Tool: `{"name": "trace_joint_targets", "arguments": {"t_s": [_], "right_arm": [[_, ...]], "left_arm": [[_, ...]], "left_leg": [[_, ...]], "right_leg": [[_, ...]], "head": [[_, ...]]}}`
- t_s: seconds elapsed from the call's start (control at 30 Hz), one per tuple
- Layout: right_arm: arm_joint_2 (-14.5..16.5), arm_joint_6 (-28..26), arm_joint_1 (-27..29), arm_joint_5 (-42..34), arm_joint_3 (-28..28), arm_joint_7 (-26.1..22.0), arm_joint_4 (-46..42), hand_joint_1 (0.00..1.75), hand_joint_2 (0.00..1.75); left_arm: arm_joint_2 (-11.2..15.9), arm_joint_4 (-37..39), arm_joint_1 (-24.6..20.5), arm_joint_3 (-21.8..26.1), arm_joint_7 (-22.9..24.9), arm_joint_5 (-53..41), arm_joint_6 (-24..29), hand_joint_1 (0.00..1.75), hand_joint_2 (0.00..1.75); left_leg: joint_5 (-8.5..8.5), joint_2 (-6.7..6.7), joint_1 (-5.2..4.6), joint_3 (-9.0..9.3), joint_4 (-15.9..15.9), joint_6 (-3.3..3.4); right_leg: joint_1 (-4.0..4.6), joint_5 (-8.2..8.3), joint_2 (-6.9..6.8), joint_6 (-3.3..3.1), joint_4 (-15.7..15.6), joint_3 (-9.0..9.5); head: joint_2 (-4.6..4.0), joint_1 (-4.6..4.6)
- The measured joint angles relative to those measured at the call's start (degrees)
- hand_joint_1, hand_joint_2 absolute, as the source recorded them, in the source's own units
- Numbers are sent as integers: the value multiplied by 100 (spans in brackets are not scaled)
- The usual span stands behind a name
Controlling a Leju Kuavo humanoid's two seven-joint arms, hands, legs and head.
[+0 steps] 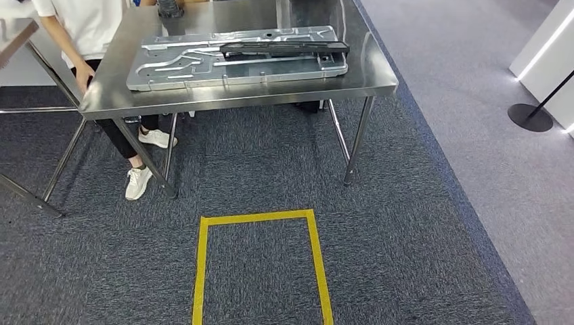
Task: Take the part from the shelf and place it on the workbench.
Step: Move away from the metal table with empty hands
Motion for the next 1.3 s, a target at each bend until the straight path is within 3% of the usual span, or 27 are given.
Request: {"name": "trace_joint_targets", "arguments": {"t_s": [0.03, 0.07, 0.13, 0.2, 0.23, 0.33, 0.37, 0.43, 0.5, 0.53, 0.57, 0.63, 0.7, 0.8, 0.9, 0.93, 1.03, 1.07, 1.2, 1.3], "right_arm": [[-1, 8, 3, -7, -9, -4, 1, 0, 0], [-1, 19, 7, -16, -18, -14, 1, 0, 0], [10, 58, 12, -46, -33, -53, 3, 0, 0], [26, 120, 13, -82, -53, -99, 5, 0, 0], [31, 153, 10, -99, -68, -114, 6, 0, 0], [30, 220, 3, -153, -124, -143, 6, 0, 0], [31, 228, 8, -168, -144, -149, 7, 0, 0], [38, 237, 29, -200, -184, -156, 10, 0, 0], [46, 245, 43, -240, -224, -160, 15, 0, 87], [48, 246, 45, -255, -244, -160, 16, 0, 131], [48, 246, 46, -266, -262, -161, 17, 0, 175], [47, 246, 42, -270, -291, -181, 17, 0, 175], [48, 246, 37, -262, -310, -225, 17, 0, 175], [50, 246, 43, -243, -319, -233, 17, 0, 175], [57, 248, 43, -233, -332, -107, 17, 0, 175], [57, 244, 40, -223, -339, -68, 17, 0, 131], [57, 234, 34, -198, -363, -26, 17, 0, 0], [58, 233, 31, -202, -372, -25, 17, 0, 0], [58, 221, 26, -246, -432, -50, 17, 0, 175], [55, 200, 34, -326, -452, -24, 13, 0, 175]], "left_arm": [[-2, 1, 0, 0, 9, 4, 5, 0, 0], [-2, 1, 0, 0, 22, 9, 16, 0, 0], [1, 1, -6, 0, 54, 21, 50, 0, 0], [5, 1, -22, 0, 79, 34, 80, 0, 0], [7, 1, -31, 0, 88, 44, 88, 0, 0], [-2, 2, -19, 2, 116, 78, 110, 0, 0], [-6, 2, -8, 3, 129, 84, 115, 0, 0], [-8, 3, -2, 4, 160, 86, 121, 0, 0], [-3, 3, 2, 4, 189, 87, 134, 0, 0], [-1, 3, 4, 4, 199, 87, 142, 0, 0], [-1, 3, 5, 4, 206, 87, 149, 0, 0], [-4, 3, 3, 4, 221, 87, 156, 0, 0], [-8, 3, -4, 4, 240, 91, 157, 0, 0], [-10, 3, -11, 4, 261, 99, 155, 0, 0], [-10, 3, -17, 5, 263, 110, 148, 0, 0], [-10, 3, -19, 6, 264, 116, 147, 0, 0], [-10, 3, -17, 10, 280, 131, 160, 0, 131], [-10, 3, -17, 13, 290, 137, 173, 0, 175], [-10, 3, -17, 20, 387, 125, 284, 0, 175], [-6, 3, -4, -27, 525, 113, 345, 0, 175]], "left_leg": [[107, 0, -1, 44, 138, 7], [290, 0, -3, 181, 82, 24], [547, 0, -24, 748, -595, 95], [456, 2, -52, 1320, -1443, 157], [367, 4, -61, 1460, -1700, 174], [342, 8, -30, 1449, -1900, 243], [382, 12, -17, 1422, -1910, 275], [438, 19, -25, 1357, -1901, 314], [473, 22, -43, 1285, -1870, 320], [482, 23, -48, 1256, -1848, 317], [483, 23, -50, 1237, -1824, 311], [472, 23, -53, 1221, -1784, 289], [460, 22, -72, 1197, -1747, 240], [472, 25, -82, 1178, -1761, 178], [503, 25, -94, 1192, -1806, 251], [514, 25, -91, 1190, -1816, 257], [514, 23, -75, 1193, -1821, 215], [515, 23, -70, 1193, -1821, 200], [521, 23, -58, 1193, -1824, 142], [523, 23, -57, 1192, -1823, 129]], "right_leg": [[8, 58, -1, 4, 14, -90], [15, 110, 0, 11, 32, -172], [31, 193, 4, 37, 73, -293], [52, 252, 3, 84, 127, -359], [60, 284, -4, 115, 151, -393], [55, 299, -6, 222, 247, -497], [46, 175, 6, 254, 411, -567], [7, -260, 27, 307, 1099, -840], [-26, -564, 28, 343, 1782, -1081], [-36, -561, 27, 349, 1859, -1069], [-41, -454, 27, 346, 1694, -937], [-37, -150, 27, 306, 918, -460], [-13, -24, 28, 245, 327, -146], [10, -24, 33, 185, 191, -114], [-3, 17, 38, 172, 124, -102], [4, 13, 37, 162, 129, -107], [22, 0, 34, 129, 150, -113], [27, -1, 33, 121, 155, -114], [38, -1, 33, 109, 170, -118], [37, 1, 33, 107, 173, -117]], "head": [[0, -1], [0, -1], [0, -1], [0, -1], [0, 0], [0, 1], [0, 1], [0, 1], [0, 1], [0, 1], [0, 1], [0, 2], [0, 2], [0, 2], [0, 2], [0, 1], [0, 1], [0, 1], [0, 1], [0, 1]]}}
